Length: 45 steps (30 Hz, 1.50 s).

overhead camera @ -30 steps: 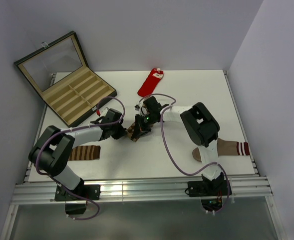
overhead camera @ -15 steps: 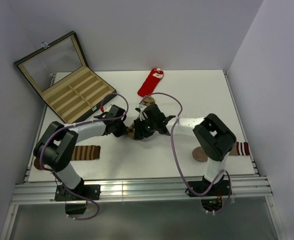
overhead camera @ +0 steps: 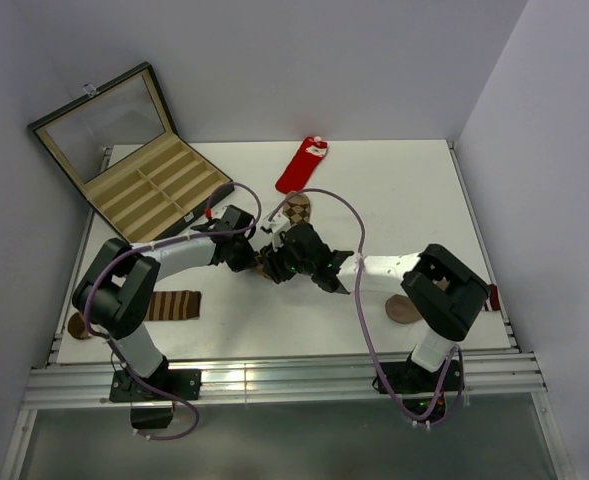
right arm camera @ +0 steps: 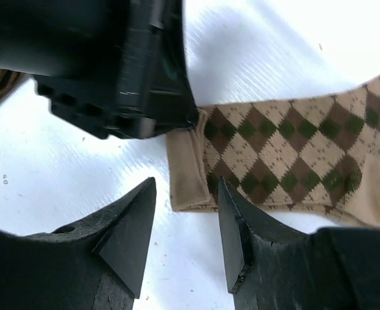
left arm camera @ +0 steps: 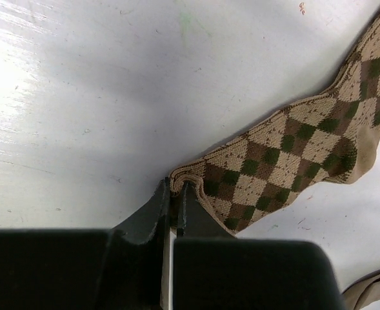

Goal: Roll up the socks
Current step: Roll the sock at the center of the board.

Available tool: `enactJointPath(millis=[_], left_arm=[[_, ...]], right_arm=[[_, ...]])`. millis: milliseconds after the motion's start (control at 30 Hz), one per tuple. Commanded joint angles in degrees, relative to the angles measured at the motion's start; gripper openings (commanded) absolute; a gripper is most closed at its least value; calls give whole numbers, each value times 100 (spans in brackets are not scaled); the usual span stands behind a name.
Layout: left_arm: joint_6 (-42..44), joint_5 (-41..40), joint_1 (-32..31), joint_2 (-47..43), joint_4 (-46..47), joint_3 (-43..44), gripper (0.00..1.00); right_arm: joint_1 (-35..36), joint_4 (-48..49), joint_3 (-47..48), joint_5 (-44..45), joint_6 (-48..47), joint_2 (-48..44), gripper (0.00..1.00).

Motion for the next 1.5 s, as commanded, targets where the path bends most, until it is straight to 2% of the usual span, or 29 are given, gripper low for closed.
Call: enactJointPath(millis=[0,500,800,900,1000,1033,1100,1133,1167,1300,1467], left_arm=[[202,-79,1,231,-456,8,0],[237,-87,-7,275,-544,96,0],[175,0,-7,363,-491,96,0],[158,1,1,354,-500,105,0],[132,-26,-7,328,-509,122,0],[123,-26,-7,319,-500,122,0],[79,-52,-7,292,-500,113,1],[35,-61,-7,258,-474,105,1],[9,-96,1,231,-465,87,2],[-150,-175,10,99,-395,34,6],[-465,-272,98,-155,-272,-89,17]], right_arm=[[154,388,75,117,-354,-63,50],[330,239,242,134,-468,667,45],[550,-8,321,695,-723,843,43],[629,-61,339,916,-758,922,39],[664,-113,339,1040,-776,940,29],[655,-122,347,961,-759,940,21],[655,-227,374,838,-741,931,13],[638,-271,417,646,-723,931,5],[629,-393,444,566,-662,948,1],[366,-754,646,-295,-365,957,0],[-223,-939,831,-1462,189,1001,0]])
